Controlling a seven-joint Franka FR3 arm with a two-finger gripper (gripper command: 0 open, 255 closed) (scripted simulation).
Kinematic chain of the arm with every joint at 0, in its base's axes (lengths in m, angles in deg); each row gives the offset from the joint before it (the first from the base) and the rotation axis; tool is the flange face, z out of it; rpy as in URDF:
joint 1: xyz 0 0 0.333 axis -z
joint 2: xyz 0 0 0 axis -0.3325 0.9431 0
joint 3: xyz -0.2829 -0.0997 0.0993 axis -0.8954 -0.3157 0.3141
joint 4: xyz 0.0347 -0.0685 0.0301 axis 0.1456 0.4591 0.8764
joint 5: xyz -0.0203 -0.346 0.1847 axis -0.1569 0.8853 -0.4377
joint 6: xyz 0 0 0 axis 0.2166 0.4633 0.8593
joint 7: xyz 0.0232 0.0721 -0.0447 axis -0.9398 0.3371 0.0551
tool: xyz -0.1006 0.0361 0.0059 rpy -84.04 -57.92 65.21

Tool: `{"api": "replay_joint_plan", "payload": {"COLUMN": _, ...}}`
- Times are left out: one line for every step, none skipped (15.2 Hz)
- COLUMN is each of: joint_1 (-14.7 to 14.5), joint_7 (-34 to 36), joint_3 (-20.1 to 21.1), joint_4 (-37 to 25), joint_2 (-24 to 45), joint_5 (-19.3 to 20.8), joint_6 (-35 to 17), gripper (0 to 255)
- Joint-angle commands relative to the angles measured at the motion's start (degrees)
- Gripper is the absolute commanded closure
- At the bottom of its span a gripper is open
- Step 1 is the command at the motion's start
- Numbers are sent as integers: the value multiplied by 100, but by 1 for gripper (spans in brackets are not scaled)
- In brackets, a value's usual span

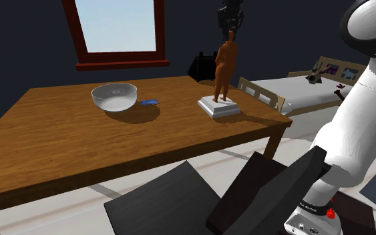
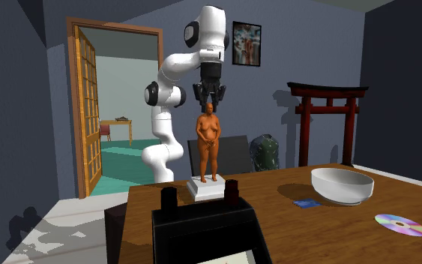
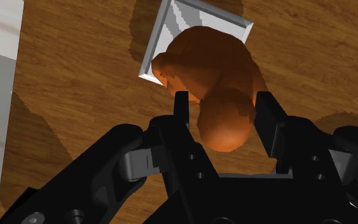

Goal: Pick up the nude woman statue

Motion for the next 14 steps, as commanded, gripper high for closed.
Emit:
{"api": "replay_joint_plan", "payload": {"joint_1": 19, "joint_7": -35, "joint_3": -25, "joint_4": -336, "joint_2": 129, "joint_5": -24, "joint_6": 204, "gripper": 255}}
{"api": "replay_joint_plan", "payload": {"joint_1": 27, "joint_7": -46, "joint_3": -34, "joint_4": -522, "joint_2": 207, "joint_5": -40, "joint_6": 314, "gripper": 255}}
{"api": "replay_joint_plan", "payload": {"joint_1": 36, "joint_7": -57, "joint_3": -45, "joint_4": -717, "joint_2": 290, "joint_5": -57, "joint_6": 428, "gripper": 255}}
{"api": "replay_joint_plan", "payload": {"joint_1": 47, "joint_7": -70, "joint_3": -57, "joint_4": -923, "joint_2": 379, "joint_5": -77, "joint_6": 547, "gripper": 255}}
{"api": "replay_joint_plan", "payload": {"joint_1": 60, "joint_7": -83, "joint_3": -69, "joint_4": -1140, "joint_2": 475, "joint_5": -99, "joint_6": 671, "gripper": 255}}
{"api": "replay_joint_plan", "payload": {"joint_1": 75, "joint_7": -97, "joint_3": -83, "joint_4": -1372, "joint_2": 579, "joint_5": -125, "joint_6": 801, "gripper": 255}}
{"api": "replay_joint_plan", "payload": {"joint_1": 95, "joint_7": -113, "joint_3": -98, "joint_4": -1621, "joint_2": 693, "joint_5": -154, "joint_6": 939, "gripper": 255}}
{"api": "replay_joint_plan", "payload": {"joint_1": 118, "joint_7": -129, "joint_3": -115, "joint_4": -1892, "joint_2": 820, "joint_5": -187, "joint_6": 1087, "gripper": 255}}
{"api": "replay_joint_plan", "payload": {"joint_1": 148, "joint_7": -148, "joint_3": -133, "joint_4": -2193, "joint_2": 963, "joint_5": -228, "joint_6": 1248, "gripper": 255}}
{"api": "replay_joint_plan", "payload": {"joint_1": 187, "joint_7": -168, "joint_3": -154, "joint_4": -2534, "joint_2": 1129, "joint_5": -278, "joint_6": 1428, "gripper": 255}}
{"api": "replay_joint_plan", "payload": {"joint_1": 241, "joint_7": -189, "joint_3": -176, "joint_4": -2939, "joint_2": 1329, "joint_5": -343, "joint_6": 1636, "gripper": 255}}
{"api": "replay_joint_plan", "payload": {"joint_1": 325, "joint_7": -212, "joint_3": -202, "joint_4": -3476, "joint_2": 1602, "joint_5": -439, "joint_6": 1906, "gripper": 255}}
{"api": "replay_joint_plan", "payload": {"joint_1": 345, "joint_7": -215, "joint_3": -201, "joint_4": -3571, "joint_2": 1651, "joint_5": -455, "joint_6": 1953, "gripper": 255}}
{"api": "replay_joint_plan", "payload": {"joint_1": 348, "joint_7": -214, "joint_3": -198, "joint_4": -3575, "joint_2": 1653, "joint_5": -456, "joint_6": 1954, "gripper": 255}}
